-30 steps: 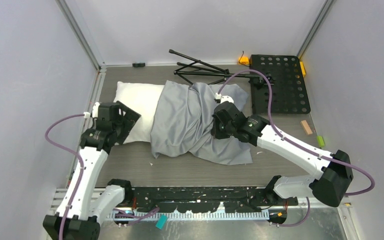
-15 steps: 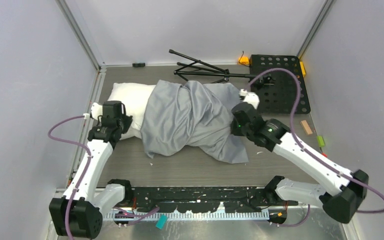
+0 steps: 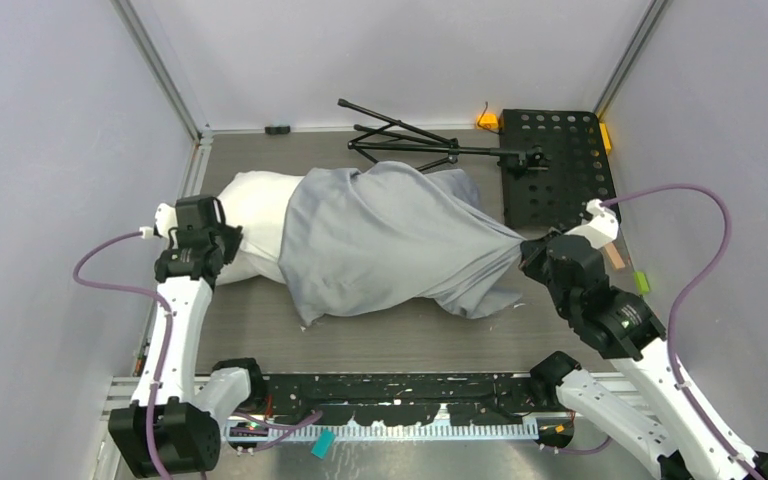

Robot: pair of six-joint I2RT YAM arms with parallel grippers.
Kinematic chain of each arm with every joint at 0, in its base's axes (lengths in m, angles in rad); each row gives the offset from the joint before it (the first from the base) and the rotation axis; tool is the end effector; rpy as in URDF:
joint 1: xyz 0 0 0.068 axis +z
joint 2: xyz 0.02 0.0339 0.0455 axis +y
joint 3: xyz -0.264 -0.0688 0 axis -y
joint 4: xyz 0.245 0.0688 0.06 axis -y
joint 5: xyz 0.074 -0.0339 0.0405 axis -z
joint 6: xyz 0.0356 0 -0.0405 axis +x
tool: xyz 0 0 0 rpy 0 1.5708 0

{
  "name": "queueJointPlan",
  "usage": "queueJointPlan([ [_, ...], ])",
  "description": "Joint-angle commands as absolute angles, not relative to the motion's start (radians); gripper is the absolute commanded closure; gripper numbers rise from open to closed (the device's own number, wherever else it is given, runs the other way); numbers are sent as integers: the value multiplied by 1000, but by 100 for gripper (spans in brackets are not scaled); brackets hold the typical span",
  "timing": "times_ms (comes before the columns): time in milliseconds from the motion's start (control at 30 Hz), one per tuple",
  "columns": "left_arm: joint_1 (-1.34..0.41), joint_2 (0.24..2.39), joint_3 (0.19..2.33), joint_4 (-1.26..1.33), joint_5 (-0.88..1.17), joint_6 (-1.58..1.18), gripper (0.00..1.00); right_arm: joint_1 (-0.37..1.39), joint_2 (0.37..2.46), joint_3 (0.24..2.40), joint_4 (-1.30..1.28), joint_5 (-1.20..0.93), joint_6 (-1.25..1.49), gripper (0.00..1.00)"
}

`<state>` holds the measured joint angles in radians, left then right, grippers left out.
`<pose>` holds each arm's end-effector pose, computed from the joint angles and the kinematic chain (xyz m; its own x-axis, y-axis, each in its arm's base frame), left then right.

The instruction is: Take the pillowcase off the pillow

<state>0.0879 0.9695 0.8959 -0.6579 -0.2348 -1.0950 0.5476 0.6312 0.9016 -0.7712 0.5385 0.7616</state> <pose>0.1987 0.0258 0.3005 -0.0756 -0.8745 -0.4790 -0.7096 0.3847 -0.5903 0.1108 0.0462 0.3424 -0.3401 0.4865 -0.8048 0.2374 0.8725 0.4271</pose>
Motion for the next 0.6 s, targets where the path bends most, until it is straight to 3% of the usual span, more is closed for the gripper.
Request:
queueJointPlan([
  [0,236,982,989,-628,-519,-1041,100,495,525,991,-836,1031,758,100],
  [200,254,994,1032,-615,-455,-1040,100,494,554,1029,-781,931,625,100],
  [400,252,1021,1004,-535,-214,-1014,100,495,655,1006,-695,491,567,100],
  [433,252,1024,994,-512,-168,-1015,100,494,685,1005,-679,414,556,95],
  [467,252,1028,984,-490,-120,-1014,96,494,715,1007,-669,327,539,83],
  [533,251,1027,979,-480,-56,-1019,64,494,791,1039,-671,176,512,40],
  [567,250,1020,979,-479,-38,-1019,43,495,834,1060,-687,108,505,26],
])
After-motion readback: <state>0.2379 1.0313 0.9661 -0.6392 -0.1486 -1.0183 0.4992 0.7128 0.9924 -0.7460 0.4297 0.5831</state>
